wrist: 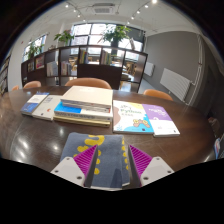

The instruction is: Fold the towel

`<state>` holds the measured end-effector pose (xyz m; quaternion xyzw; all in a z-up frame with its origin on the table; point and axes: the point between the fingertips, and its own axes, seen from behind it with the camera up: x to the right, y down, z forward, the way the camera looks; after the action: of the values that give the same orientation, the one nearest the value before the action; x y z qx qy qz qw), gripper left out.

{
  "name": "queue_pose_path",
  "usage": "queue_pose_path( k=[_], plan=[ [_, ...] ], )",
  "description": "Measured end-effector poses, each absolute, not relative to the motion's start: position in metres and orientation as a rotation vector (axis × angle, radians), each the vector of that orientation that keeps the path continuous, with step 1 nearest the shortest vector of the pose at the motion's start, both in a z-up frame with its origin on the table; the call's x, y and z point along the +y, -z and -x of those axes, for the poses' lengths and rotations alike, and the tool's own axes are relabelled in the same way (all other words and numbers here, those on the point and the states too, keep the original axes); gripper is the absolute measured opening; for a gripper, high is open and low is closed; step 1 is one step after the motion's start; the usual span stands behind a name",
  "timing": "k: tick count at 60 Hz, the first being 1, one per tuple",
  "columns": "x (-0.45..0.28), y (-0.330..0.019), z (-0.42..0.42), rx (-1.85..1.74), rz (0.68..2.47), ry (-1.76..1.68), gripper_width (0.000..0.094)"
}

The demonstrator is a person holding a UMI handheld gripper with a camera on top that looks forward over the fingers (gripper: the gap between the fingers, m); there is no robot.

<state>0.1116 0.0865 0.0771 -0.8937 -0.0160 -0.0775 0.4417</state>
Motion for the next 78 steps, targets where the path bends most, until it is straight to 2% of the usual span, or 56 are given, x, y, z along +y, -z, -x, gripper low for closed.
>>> queue_pose_path(
  k=[7, 11, 21, 27, 31, 50, 60, 78],
  plan=[
    [0.074, -0.121, -0.103, -0.01, 2.158, 0.165, 0.0692],
    [0.063, -0.159, -0.092, -0.01, 2.109, 0.162, 0.0719],
    [0.01, -0.246, -0.05, -0.026, 2.002, 0.113, 0.0727],
    [-0.033, -0.273, -0.028, -0.018, 1.965, 0.087, 0.0723],
    [-0.063, -0.279, -0.016, -0.017, 1.963, 0.075, 0.0728],
    [-0.191, -0.266, 0.019, -0.015, 1.996, 0.075, 0.0727],
    [-0.227, -0.269, 0.025, -0.011, 2.002, 0.087, 0.0729],
    [-0.247, -0.288, 0.045, -0.003, 1.967, 0.056, 0.0728]
  ],
)
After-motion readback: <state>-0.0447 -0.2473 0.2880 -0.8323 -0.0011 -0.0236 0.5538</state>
